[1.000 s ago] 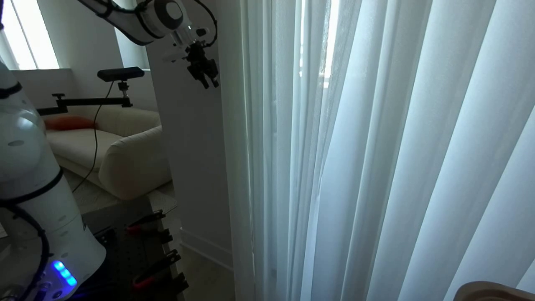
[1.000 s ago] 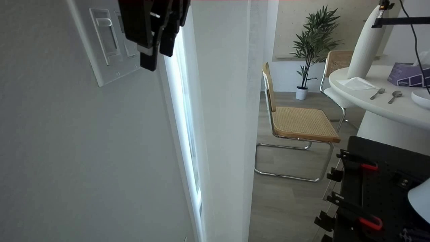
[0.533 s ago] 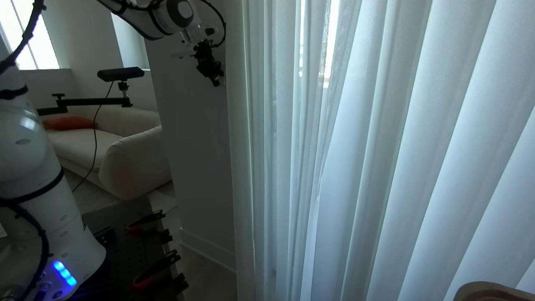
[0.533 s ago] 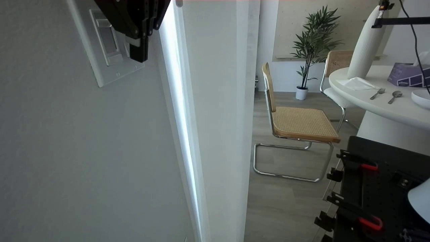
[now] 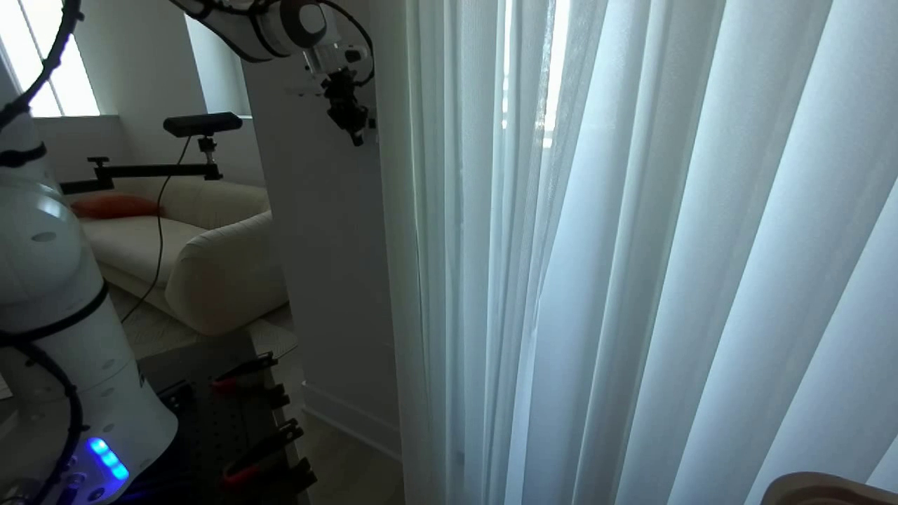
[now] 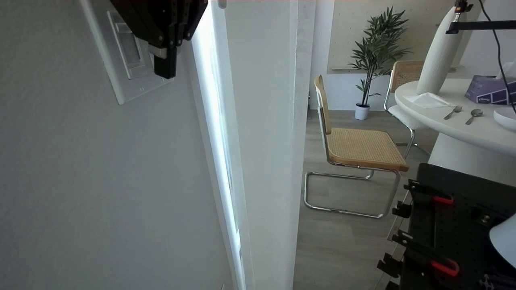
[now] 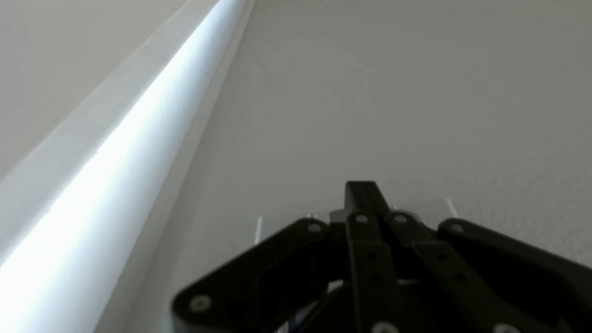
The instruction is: Turn on the light
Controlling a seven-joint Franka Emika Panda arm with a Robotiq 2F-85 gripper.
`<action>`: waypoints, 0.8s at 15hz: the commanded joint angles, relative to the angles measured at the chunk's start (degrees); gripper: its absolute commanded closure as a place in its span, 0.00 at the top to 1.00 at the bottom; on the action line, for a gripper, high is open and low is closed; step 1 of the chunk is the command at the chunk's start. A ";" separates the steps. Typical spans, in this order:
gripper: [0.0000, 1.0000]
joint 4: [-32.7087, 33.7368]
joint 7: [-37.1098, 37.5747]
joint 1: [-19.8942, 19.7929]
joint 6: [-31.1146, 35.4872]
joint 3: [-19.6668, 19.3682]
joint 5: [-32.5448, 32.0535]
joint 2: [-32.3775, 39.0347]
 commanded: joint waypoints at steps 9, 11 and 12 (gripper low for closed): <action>0.00 -3.45 -2.88 0.96 8.90 -1.40 3.16 0.40; 0.00 -5.74 -3.20 0.86 12.00 -1.62 3.46 -0.23; 0.00 -6.77 -3.02 0.87 13.21 -1.64 3.57 -0.62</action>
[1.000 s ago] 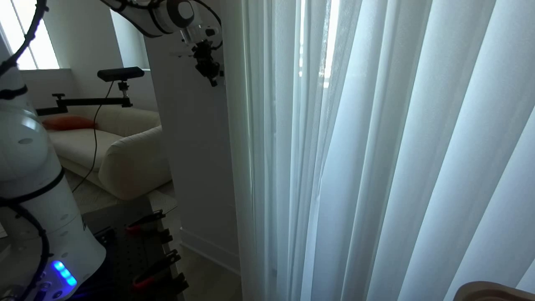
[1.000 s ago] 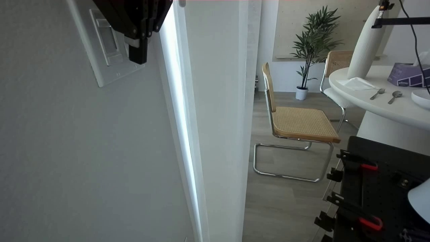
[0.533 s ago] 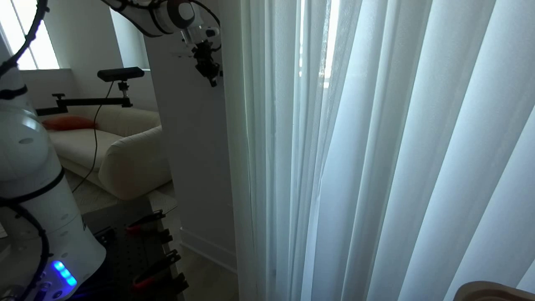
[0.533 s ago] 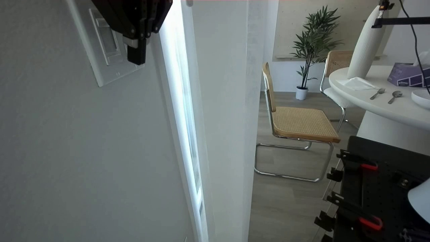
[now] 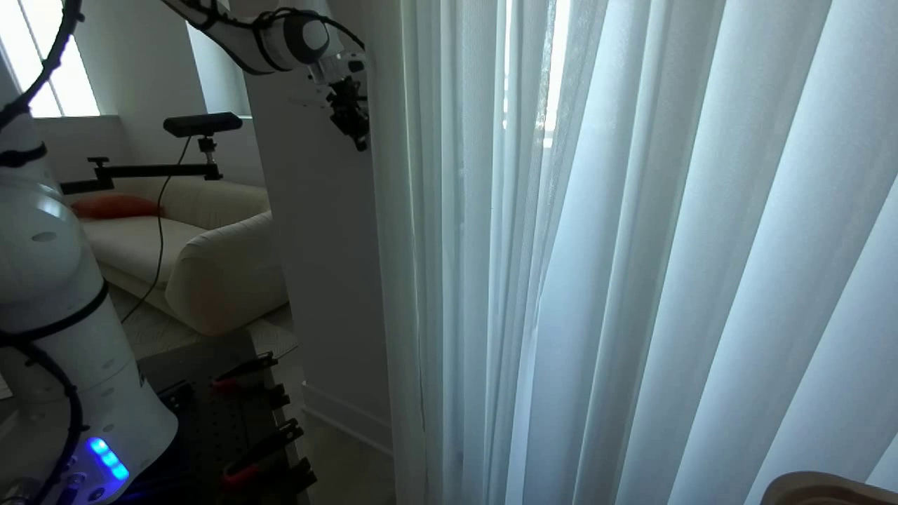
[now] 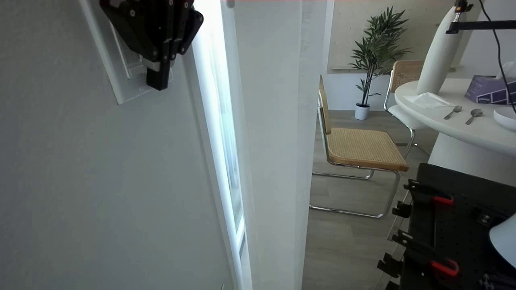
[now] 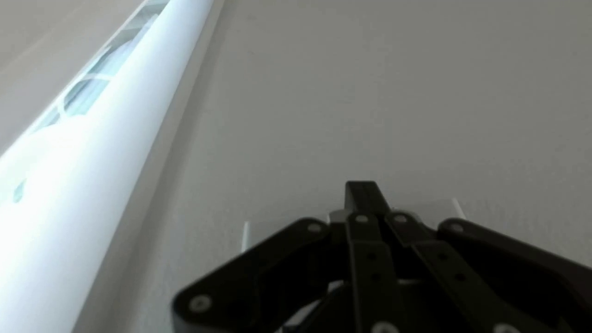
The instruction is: Turn on the light
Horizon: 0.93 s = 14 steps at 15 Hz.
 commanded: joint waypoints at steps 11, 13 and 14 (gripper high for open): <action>0.00 -3.17 1.01 2.03 -9.36 0.19 1.46 -6.59; 0.00 -2.65 0.63 2.34 -11.11 0.49 1.56 -7.47; 0.00 -2.66 0.34 2.44 -11.32 0.55 1.59 -7.87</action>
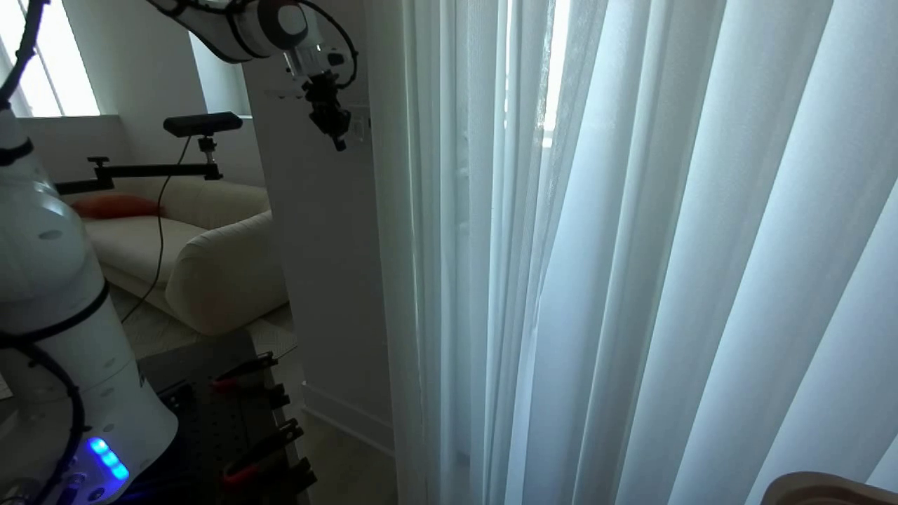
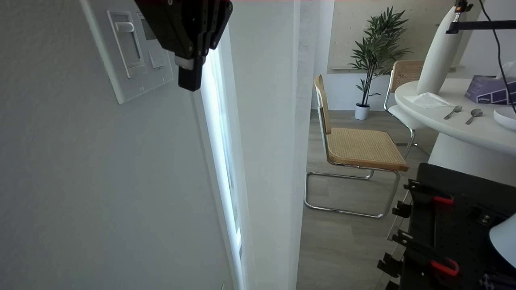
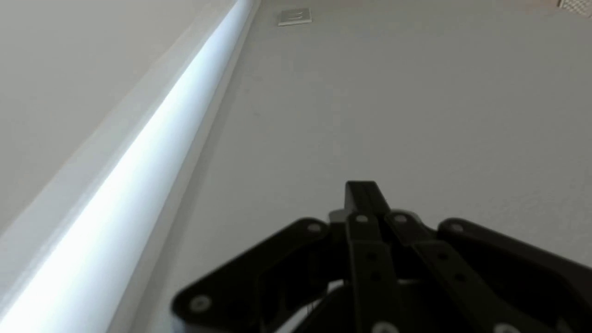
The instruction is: Turn on the light
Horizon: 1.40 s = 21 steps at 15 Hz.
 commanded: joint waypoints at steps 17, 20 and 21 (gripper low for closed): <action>0.00 -1.16 2.36 0.25 5.03 1.72 -6.99 -2.16; 0.00 -1.16 3.44 0.11 6.19 1.89 -8.79 -1.74; 0.00 -1.24 3.63 0.06 6.62 1.91 -9.37 -1.62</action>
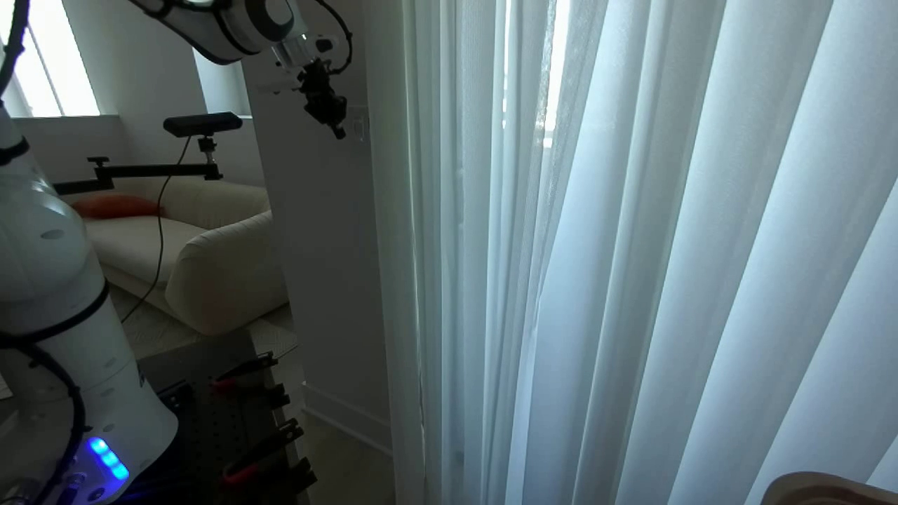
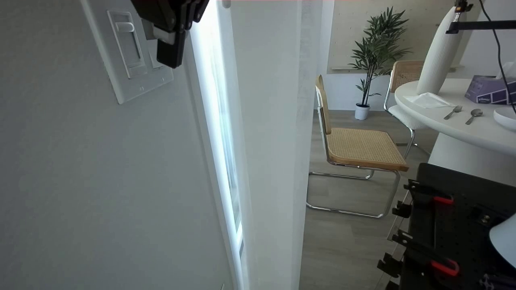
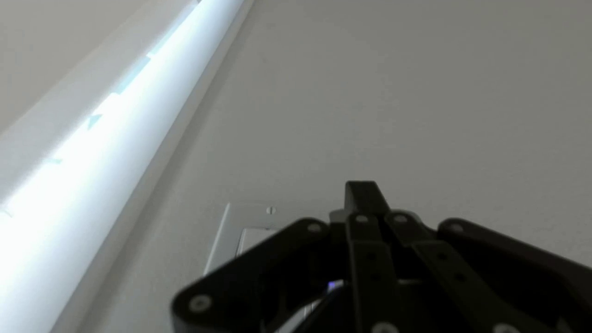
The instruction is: Turn on the light
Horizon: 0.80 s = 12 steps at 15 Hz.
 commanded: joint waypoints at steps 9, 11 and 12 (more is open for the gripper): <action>0.00 2.18 7.04 -1.27 5.48 -0.01 -11.30 5.35; 0.00 3.32 8.05 -1.13 6.05 -0.37 -12.92 6.83; 0.00 4.10 8.39 -1.00 6.05 -0.58 -13.78 7.57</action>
